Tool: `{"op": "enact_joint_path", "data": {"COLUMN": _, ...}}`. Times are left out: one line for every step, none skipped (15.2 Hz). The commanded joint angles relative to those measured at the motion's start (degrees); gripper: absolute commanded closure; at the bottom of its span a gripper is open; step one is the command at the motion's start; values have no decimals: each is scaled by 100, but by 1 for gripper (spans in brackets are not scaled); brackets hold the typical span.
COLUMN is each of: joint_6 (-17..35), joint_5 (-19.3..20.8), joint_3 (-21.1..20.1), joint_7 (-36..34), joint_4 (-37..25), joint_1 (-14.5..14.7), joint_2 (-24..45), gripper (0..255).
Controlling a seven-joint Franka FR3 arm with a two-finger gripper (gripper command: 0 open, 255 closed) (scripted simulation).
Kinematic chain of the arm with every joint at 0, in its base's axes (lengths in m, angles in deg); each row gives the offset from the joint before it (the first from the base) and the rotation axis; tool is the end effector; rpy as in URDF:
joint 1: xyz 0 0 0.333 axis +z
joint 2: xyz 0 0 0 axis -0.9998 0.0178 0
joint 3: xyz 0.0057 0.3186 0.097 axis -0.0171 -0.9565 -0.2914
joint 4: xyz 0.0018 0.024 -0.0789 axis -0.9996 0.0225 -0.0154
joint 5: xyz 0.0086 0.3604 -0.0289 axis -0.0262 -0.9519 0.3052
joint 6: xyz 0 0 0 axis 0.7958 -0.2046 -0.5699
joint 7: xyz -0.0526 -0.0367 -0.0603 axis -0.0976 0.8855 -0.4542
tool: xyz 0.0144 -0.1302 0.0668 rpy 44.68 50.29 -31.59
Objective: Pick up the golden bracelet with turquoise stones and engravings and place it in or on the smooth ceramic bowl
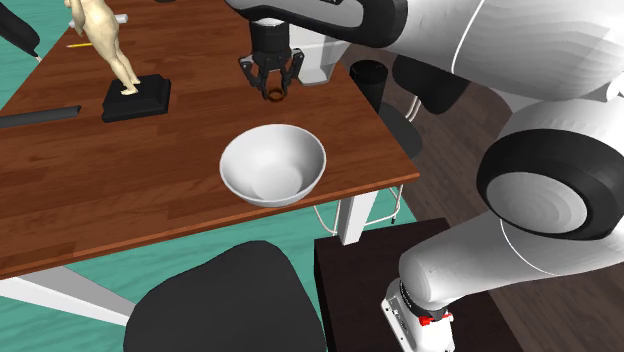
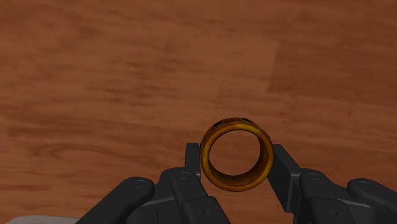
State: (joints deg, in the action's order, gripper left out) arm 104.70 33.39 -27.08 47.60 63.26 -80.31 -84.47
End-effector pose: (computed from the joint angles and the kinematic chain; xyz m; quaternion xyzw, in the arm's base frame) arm 0.3684 0.2965 0.6320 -0.9934 -0.1055 -0.0430 0.0163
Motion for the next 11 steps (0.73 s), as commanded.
{"op": "enact_joint_path", "data": {"joint_6": -171, "joint_5": 26, "joint_3": -3, "joint_7": -11, "joint_4": -222, "joint_1": -7, "joint_2": 59, "gripper": 255}}
{"op": "enact_joint_path", "data": {"joint_6": -252, "joint_5": 39, "joint_3": -7, "joint_7": -22, "joint_4": -332, "joint_1": -9, "joint_2": 90, "gripper": 255}}
{"op": "enact_joint_path", "data": {"joint_6": -334, "joint_5": 53, "joint_3": -13, "joint_7": -32, "joint_4": -444, "joint_1": -10, "joint_2": 124, "gripper": 255}}
{"op": "enact_joint_path", "data": {"joint_6": -417, "joint_5": 68, "joint_3": -19, "joint_7": -44, "joint_4": -559, "joint_1": -11, "joint_2": 158, "gripper": 255}}
{"op": "enact_joint_path", "data": {"joint_6": -500, "joint_5": 84, "joint_3": -26, "joint_7": -56, "joint_4": -676, "joint_1": -11, "joint_2": 195, "gripper": 255}}
{"op": "enact_joint_path", "data": {"joint_6": -585, "joint_5": 101, "joint_3": -34, "joint_7": -69, "joint_4": -796, "joint_1": -11, "joint_2": 234, "gripper": 255}}
{"op": "enact_joint_path", "data": {"joint_6": -670, "joint_5": 118, "joint_3": -42, "joint_7": -82, "joint_4": -918, "joint_1": -11, "joint_2": 275, "gripper": 255}}
{"op": "enact_joint_path", "data": {"joint_6": -756, "joint_5": 137, "joint_3": -51, "joint_7": -96, "joint_4": -1044, "joint_1": -10, "joint_2": 318, "gripper": 255}}
{"op": "enact_joint_path", "data": {"joint_6": -843, "joint_5": 157, "joint_3": -62, "joint_7": -111, "joint_4": -1172, "joint_1": -9, "joint_2": 364, "gripper": 255}}
{"op": "enact_joint_path", "data": {"joint_6": -931, "joint_5": 178, "joint_3": -73, "joint_7": -127, "joint_4": -1303, "joint_1": -6, "joint_2": 412, "gripper": 255}}
{"op": "enact_joint_path", "data": {"joint_6": -1020, "joint_5": 201, "joint_3": -85, "joint_7": -144, "joint_4": -1438, "joint_1": -3, "joint_2": 462, "gripper": 255}}
